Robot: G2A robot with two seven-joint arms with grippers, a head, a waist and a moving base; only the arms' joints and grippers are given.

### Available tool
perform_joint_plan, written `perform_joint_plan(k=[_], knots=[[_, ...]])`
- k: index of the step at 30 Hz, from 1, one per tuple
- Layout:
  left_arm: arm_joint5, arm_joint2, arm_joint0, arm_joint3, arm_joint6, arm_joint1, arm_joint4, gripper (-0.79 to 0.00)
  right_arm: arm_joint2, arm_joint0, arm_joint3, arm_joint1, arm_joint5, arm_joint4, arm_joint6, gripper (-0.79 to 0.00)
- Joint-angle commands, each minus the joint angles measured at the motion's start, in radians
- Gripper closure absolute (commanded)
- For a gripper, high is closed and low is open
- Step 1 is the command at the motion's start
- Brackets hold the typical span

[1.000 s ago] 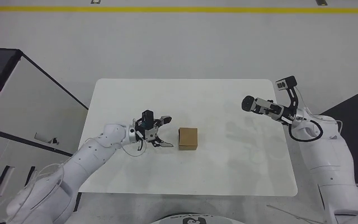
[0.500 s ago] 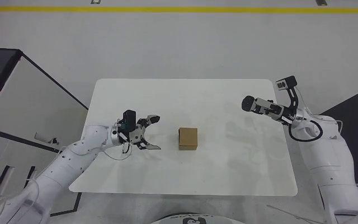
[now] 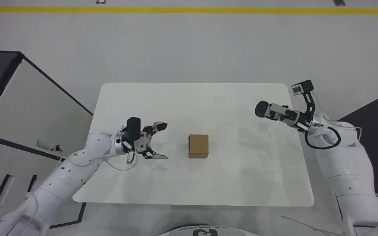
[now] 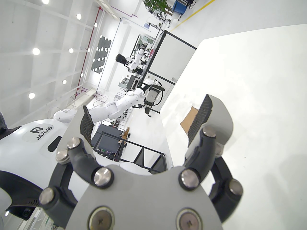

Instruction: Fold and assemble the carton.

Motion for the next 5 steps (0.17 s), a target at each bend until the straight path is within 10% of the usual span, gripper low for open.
perform_joint_plan(k=[1,5], knots=[[0.0,0.0,0.0,0.0,0.0,0.0,0.0,-0.784,0.0,0.0,0.0,0.0,0.0,0.0,0.0,-0.785],[0.0,0.0,0.0,0.0,0.0,0.0,0.0,-0.784,0.0,0.0,0.0,0.0,0.0,0.0,0.0,-0.785]])
